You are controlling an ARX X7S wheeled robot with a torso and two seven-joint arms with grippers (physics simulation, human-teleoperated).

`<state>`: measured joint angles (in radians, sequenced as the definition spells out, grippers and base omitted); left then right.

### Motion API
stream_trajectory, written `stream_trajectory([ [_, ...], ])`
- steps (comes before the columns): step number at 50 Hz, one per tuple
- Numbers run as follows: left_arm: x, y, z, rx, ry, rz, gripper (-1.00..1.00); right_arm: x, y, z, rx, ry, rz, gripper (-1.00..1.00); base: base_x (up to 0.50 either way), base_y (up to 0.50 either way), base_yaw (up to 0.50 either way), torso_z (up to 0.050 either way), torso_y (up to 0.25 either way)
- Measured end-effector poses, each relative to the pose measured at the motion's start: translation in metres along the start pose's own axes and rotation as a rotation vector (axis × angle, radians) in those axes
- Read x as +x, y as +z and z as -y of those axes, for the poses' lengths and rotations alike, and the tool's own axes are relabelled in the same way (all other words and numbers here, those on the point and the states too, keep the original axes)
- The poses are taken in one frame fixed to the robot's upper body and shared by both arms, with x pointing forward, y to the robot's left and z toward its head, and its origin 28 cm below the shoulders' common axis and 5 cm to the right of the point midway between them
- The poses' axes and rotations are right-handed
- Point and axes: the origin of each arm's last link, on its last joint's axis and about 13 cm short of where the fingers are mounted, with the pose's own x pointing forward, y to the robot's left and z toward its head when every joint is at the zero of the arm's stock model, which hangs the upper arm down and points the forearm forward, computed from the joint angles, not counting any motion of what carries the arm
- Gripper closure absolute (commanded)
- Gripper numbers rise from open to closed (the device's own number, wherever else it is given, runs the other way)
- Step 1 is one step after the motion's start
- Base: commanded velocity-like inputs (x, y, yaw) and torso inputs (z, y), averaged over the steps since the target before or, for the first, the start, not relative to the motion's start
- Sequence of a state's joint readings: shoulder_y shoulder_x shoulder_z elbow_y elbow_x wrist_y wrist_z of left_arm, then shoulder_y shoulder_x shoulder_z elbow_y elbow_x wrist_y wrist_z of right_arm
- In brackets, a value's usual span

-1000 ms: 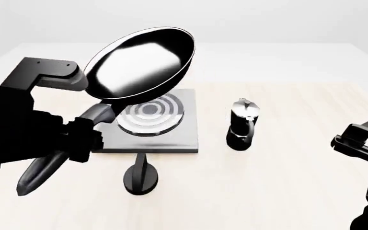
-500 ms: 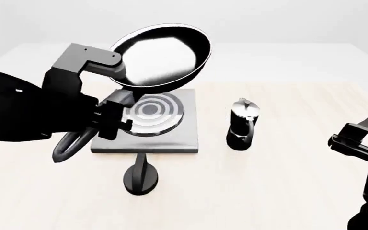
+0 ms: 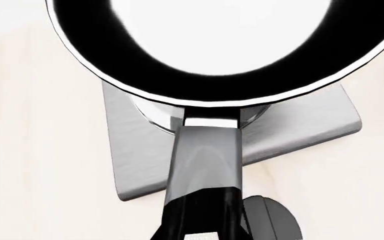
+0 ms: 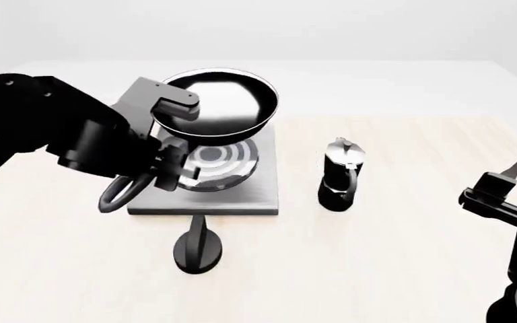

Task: Turn on the stove and put the frying pan on it.

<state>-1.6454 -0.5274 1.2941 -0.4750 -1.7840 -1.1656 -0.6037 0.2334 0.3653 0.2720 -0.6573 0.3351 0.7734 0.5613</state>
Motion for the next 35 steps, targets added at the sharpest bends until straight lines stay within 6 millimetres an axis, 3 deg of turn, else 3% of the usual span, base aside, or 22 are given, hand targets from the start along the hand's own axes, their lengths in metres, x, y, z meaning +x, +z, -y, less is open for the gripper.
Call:
stream_trajectory([
  [35, 0.069, -0.011, -0.004, -0.064, 0.011, -0.076, 1.00, 0.000, -0.004, 0.001, 0.004, 0.002, -0.007, -1.00, 0.00, 0.00, 0.00, 0.000, 0.001],
])
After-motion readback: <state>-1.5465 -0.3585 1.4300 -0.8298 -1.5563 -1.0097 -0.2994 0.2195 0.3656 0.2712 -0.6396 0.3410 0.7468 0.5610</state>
